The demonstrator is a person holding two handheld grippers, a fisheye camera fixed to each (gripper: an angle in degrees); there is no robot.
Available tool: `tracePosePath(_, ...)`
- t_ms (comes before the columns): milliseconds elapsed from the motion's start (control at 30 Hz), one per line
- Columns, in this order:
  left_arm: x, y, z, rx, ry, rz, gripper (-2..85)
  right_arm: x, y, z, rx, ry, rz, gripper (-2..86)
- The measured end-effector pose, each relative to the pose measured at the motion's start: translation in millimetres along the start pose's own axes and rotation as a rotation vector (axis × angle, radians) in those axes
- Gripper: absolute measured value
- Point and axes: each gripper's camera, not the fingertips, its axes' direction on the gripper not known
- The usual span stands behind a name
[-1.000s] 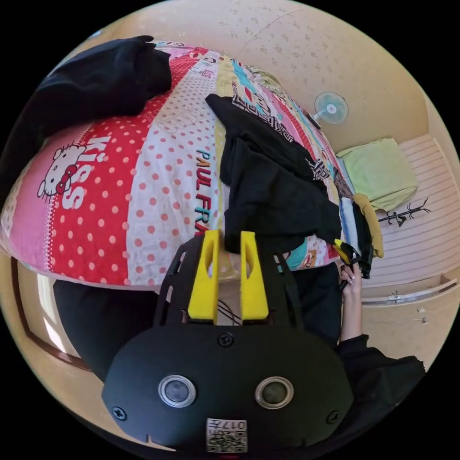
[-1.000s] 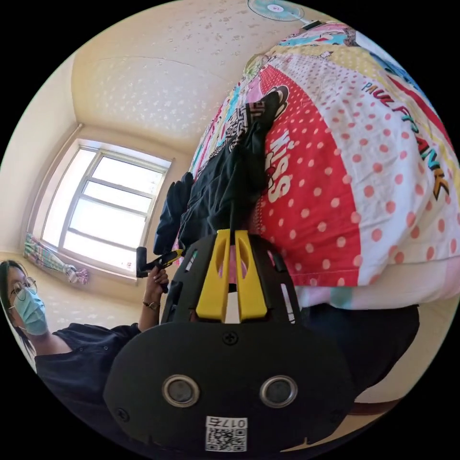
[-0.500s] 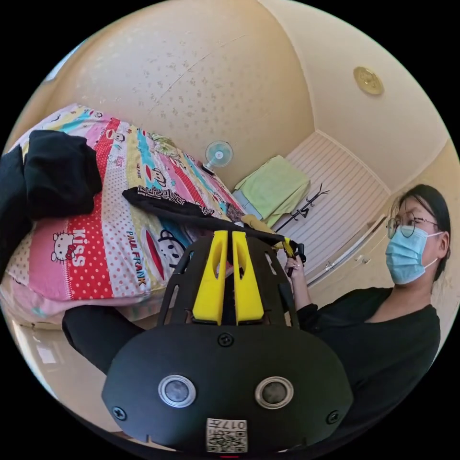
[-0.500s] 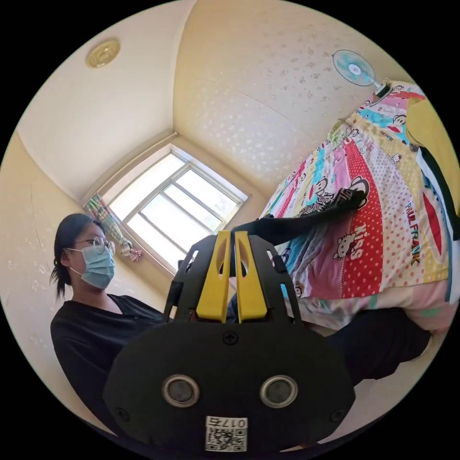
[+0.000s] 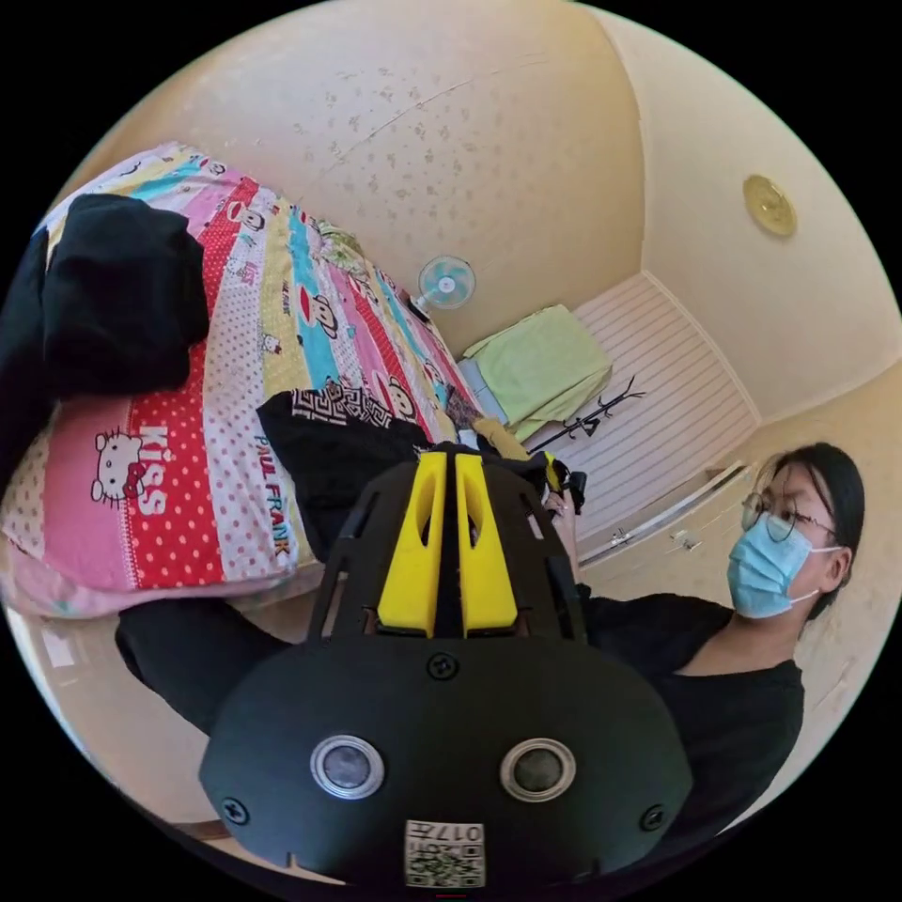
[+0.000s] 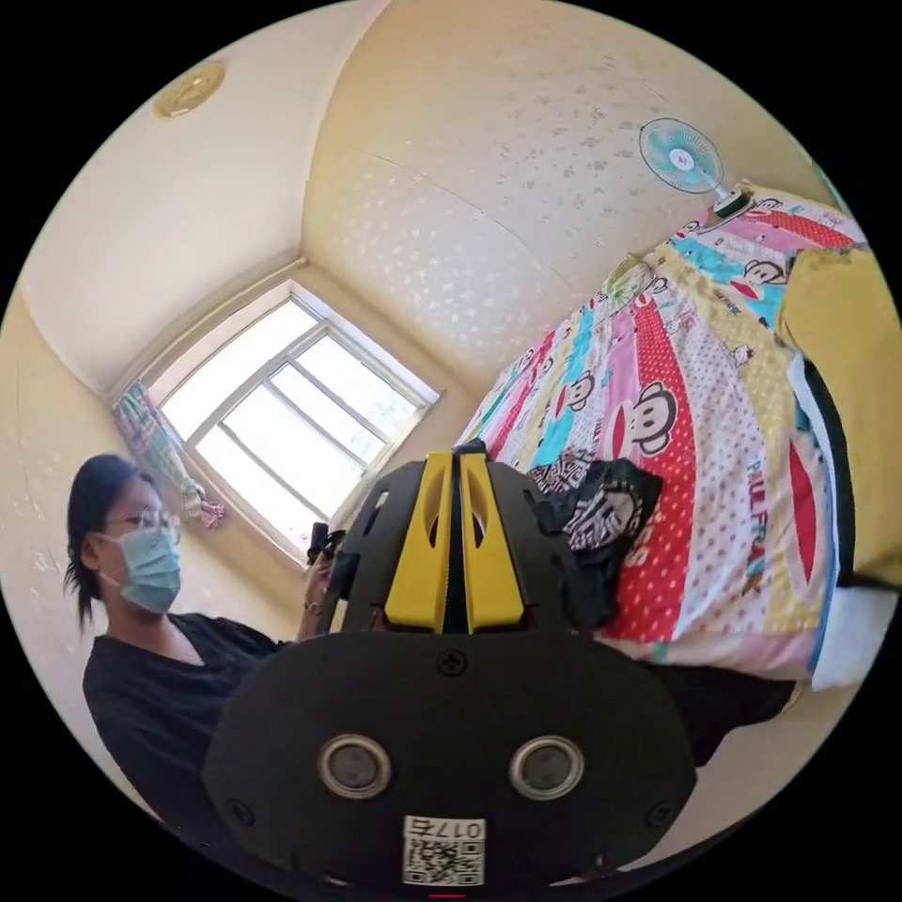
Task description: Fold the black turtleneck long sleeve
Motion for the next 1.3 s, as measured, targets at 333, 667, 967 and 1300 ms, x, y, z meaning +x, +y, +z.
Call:
tracePosePath(333, -55.9, -101.9, 77.3, 0.025, -0.377, -0.139, 11.8, 70.3, -82.8, 131.2, -0.160, 0.267, 0.074, 7.6)
tracePosePath(667, -96.9, -87.7, 184.0, -0.223, -0.421, -0.177, 11.5, 152.1, 35.4, 113.2, -0.180, 0.376, 0.350, 9.3)
tracePosePath(967, -77.6, -114.5, 193.7, -0.338, -0.390, -0.063, -0.8, 166.4, 43.8, 100.8, -0.213, 0.181, 0.327, 3.3)
tracePosePath(1300, -75.5, -109.7, 160.3, -0.220, -0.305, -0.093, 10.8, 161.3, 55.1, 67.6, -0.137, 0.219, 0.312, 7.0)
